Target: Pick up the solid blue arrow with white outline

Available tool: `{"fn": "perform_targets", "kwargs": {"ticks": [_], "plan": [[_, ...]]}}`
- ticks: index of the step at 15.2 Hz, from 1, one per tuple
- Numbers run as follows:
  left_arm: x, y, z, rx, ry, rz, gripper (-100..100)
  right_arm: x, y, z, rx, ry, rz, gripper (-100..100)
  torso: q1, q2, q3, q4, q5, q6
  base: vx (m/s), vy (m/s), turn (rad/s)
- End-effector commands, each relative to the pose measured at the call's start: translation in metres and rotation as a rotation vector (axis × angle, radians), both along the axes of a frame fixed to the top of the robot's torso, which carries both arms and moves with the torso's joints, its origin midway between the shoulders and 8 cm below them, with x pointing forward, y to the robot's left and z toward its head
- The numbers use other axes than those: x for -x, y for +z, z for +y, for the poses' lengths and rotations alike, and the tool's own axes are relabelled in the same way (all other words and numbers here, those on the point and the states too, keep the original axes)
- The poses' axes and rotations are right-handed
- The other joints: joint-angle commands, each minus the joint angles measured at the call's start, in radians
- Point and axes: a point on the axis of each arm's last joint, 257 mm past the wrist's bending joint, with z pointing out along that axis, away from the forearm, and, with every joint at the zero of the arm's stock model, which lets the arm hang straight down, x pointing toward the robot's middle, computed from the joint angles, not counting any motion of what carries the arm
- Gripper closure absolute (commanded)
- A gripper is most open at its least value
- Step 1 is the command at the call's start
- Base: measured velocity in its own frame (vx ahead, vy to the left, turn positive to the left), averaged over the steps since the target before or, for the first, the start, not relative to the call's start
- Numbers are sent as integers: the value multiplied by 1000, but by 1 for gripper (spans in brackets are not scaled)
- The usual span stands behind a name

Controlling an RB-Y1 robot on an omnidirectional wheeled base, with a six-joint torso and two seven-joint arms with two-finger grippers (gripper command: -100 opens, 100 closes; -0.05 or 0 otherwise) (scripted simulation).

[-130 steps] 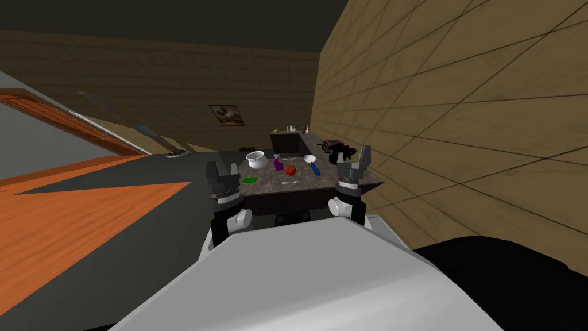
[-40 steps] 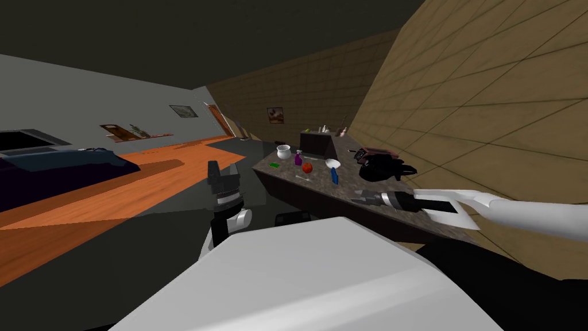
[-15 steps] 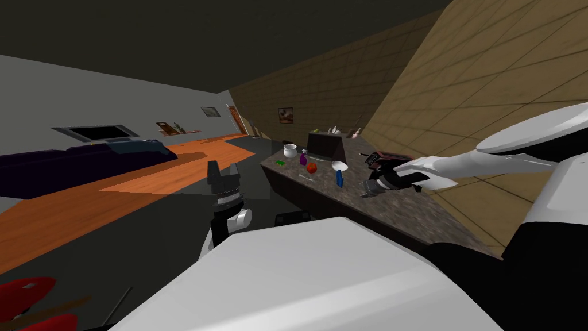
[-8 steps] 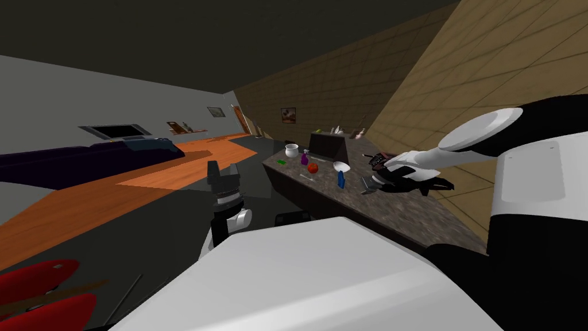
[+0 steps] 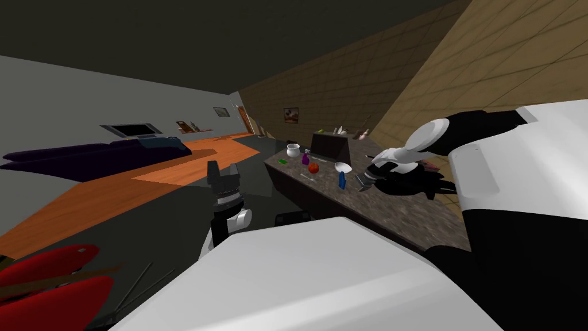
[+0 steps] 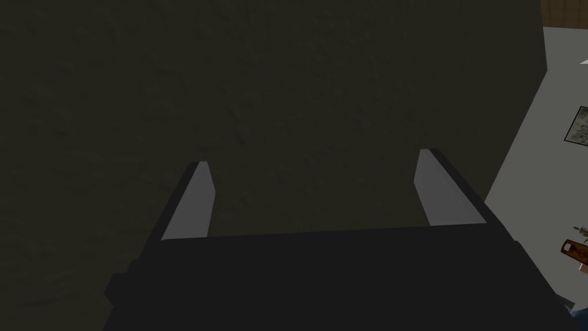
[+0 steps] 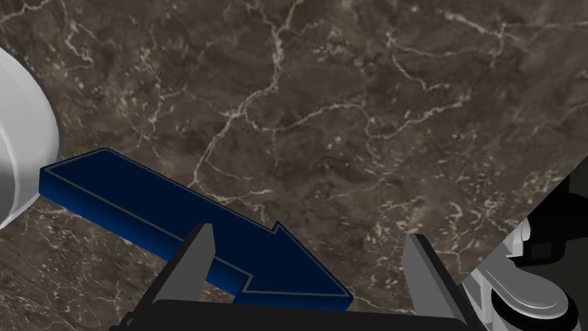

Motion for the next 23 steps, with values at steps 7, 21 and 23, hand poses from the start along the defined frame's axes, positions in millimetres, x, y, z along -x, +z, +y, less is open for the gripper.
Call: {"fn": "perform_targets", "kwargs": {"ticks": [7, 21, 23], "plan": [[0, 0, 0, 0, 0, 0, 0, -28, -8, 11, 85, 179, 76, -100, 0, 0, 0, 0, 0, 0, -19, -23, 74], [0, 0, 0, 0, 0, 0, 0, -46, -48, 38, 141, 355, 156, -100, 0, 0, 0, 0, 0, 1, -16, -18, 54], [0, 0, 0, 0, 0, 0, 0, -47, -43, 37, 140, 355, 156, 100, 0, 0, 0, 0, 0, 1, 0, 0, 0]]}}
